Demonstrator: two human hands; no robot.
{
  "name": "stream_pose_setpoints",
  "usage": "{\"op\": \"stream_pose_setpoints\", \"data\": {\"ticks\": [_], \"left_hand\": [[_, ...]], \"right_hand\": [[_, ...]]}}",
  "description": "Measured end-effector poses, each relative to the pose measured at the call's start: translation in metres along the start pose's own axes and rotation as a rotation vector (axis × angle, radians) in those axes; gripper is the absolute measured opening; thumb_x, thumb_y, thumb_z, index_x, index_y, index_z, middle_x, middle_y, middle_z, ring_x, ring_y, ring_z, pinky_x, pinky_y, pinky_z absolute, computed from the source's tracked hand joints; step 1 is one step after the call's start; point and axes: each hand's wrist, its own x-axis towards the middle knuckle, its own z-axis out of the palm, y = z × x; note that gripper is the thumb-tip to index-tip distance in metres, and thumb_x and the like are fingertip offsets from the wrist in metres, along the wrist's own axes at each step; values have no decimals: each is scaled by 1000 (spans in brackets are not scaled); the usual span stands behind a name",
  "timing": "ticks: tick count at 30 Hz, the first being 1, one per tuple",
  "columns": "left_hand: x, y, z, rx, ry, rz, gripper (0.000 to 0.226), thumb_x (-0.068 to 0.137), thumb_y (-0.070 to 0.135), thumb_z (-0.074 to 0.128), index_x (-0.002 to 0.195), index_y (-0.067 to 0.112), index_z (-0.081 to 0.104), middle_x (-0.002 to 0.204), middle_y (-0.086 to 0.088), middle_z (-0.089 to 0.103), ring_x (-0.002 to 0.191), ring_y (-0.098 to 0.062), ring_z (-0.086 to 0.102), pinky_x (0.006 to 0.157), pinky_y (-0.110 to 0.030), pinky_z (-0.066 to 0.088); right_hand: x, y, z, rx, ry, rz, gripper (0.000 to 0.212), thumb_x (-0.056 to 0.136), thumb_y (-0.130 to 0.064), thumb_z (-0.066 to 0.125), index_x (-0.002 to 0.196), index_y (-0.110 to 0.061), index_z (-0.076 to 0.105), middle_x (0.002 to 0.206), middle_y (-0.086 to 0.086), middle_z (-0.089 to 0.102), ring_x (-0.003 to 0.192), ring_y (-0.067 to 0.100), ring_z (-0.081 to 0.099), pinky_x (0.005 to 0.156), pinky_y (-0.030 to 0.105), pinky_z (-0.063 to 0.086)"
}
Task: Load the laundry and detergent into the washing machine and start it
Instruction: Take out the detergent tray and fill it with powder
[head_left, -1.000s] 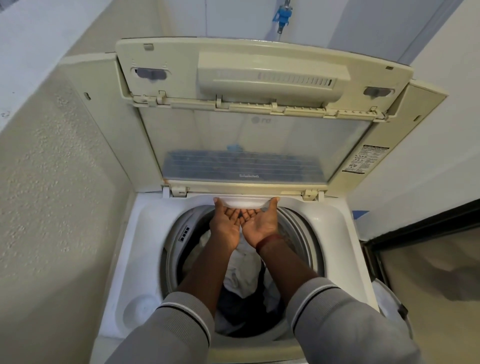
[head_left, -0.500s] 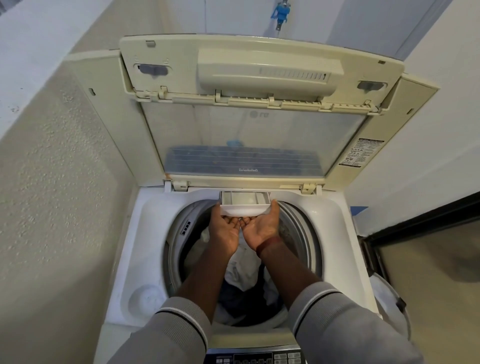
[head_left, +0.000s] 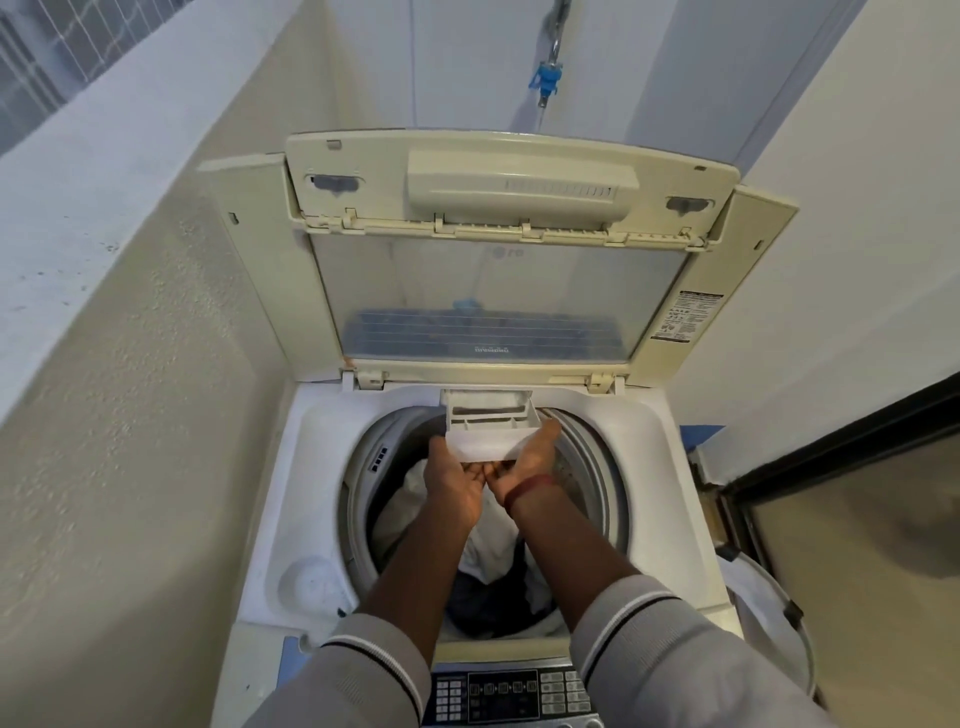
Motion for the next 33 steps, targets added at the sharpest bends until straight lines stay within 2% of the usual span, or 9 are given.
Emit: {"op": "stream_pose_setpoints", "data": {"ticks": [6,9,12,14,19,23,26,30,33], "left_hand": [[-29,-7,-22,-28,21,-57,44,94,31,44,126,2,52,124,-24,58,110,-36,59,103,-48,44],[-46,-8,-32,11,18,-71,45,93,30,46,125,-1,53,122,-26,59,106,-36,60,103,-47,45],[-66,-9,-42,53,-10,-29,44,91,29,51,123,0,57,110,-21,65,93,-29,63,93,-39,51],[-80,-9,-47,78,-41,22,42,92,31,51,122,3,59,99,-16,66,87,-25,62,82,-33,51],[-123,-4,-56,112,-92,125,43,91,42,55,120,10,59,112,-17,66,100,-26,62,79,-33,52],[-160,-9,-71,159,-129,236,35,93,36,53,117,12,59,107,-17,69,101,-29,65,87,-40,53],[-183,-11,-77,146,-97,302,34,92,35,53,118,14,59,115,-18,66,109,-33,62,99,-49,47],[-223,-8,-82,49,-27,389,27,95,33,49,113,15,59,97,-12,72,92,-25,68,84,-41,54],[-251,3,-90,-48,33,472,24,95,33,51,114,20,58,105,-12,68,98,-26,66,73,-36,59]], "right_hand": [[-46,4,-16,-10,13,32,56,93,-59,37,90,-10,63,69,14,68,68,29,64,41,28,52],[-63,8,-28,8,-27,6,54,95,-57,35,90,-11,63,57,12,69,60,27,66,38,25,51],[-77,12,-42,0,-56,-17,53,96,-55,34,97,-12,64,71,13,70,73,26,63,45,26,54],[-81,15,-50,-43,-78,-31,57,94,-56,35,114,-11,63,88,13,68,80,25,63,60,29,57],[-100,19,-71,-156,-174,-36,68,92,-58,34,135,-9,53,110,15,63,96,24,60,84,32,48],[-123,18,-86,-248,-259,-11,68,93,-59,34,130,-6,56,96,15,65,85,23,61,73,31,49],[-137,18,-91,-328,-313,-18,65,94,-60,37,126,-7,58,94,14,67,85,23,61,74,32,50],[-162,20,-87,-491,-403,-82,56,95,-58,40,119,-10,59,94,12,67,85,23,62,74,32,52],[-179,27,-74,-624,-484,-159,43,99,-51,40,118,-15,56,103,11,67,93,25,65,72,33,54]]}}
